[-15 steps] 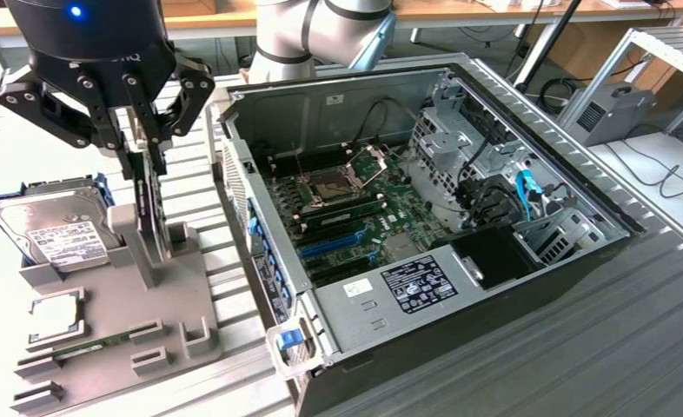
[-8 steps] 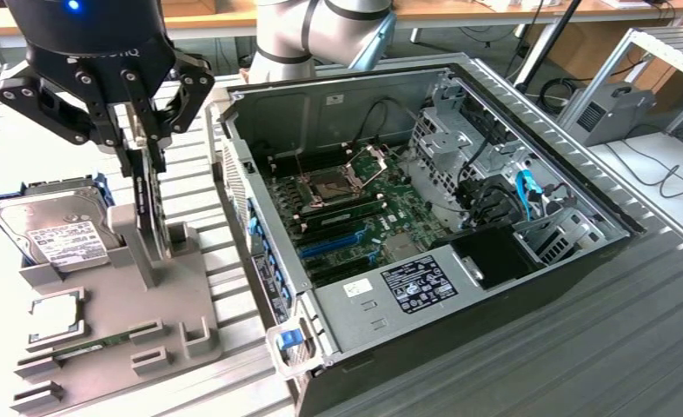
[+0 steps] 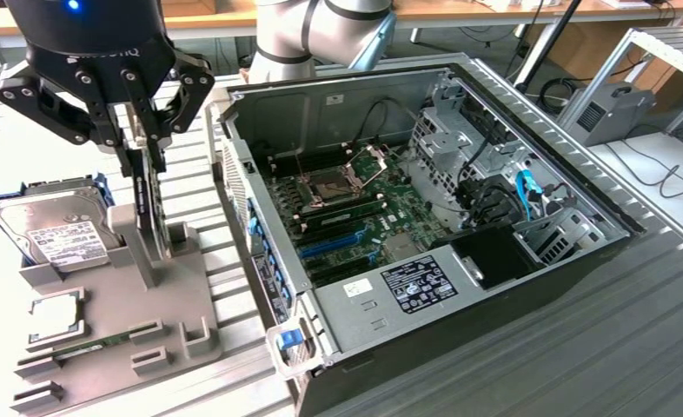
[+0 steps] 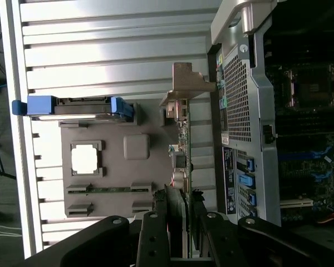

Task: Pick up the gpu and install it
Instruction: 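Pick up the gpu and move the gpu toward the slot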

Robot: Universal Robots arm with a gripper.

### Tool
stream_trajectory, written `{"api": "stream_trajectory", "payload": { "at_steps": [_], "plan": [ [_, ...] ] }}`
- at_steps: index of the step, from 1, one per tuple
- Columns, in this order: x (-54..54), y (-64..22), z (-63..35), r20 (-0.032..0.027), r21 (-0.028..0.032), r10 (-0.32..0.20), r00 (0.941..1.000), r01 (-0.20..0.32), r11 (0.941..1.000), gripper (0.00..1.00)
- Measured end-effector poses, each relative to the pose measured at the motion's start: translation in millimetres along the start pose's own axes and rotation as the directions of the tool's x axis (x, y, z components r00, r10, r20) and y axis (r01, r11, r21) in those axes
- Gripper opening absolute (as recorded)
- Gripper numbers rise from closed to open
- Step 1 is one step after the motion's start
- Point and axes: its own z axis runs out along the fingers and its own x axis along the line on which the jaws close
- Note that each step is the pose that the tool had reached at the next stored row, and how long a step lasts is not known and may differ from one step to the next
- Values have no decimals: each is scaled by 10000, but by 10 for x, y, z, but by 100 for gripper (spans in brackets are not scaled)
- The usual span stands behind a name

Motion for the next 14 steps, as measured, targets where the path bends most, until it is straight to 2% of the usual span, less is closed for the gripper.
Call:
{"api": "stream_trajectory", "payload": {
  "at_steps": [6, 14],
  "plan": [
    [-24, 2, 0, 0, 0, 0, 10000, 0, 10000, 28],
    [-125, 9, 3, 0, 0, 0, 10000, 0, 10000, 28]
  ]
}}
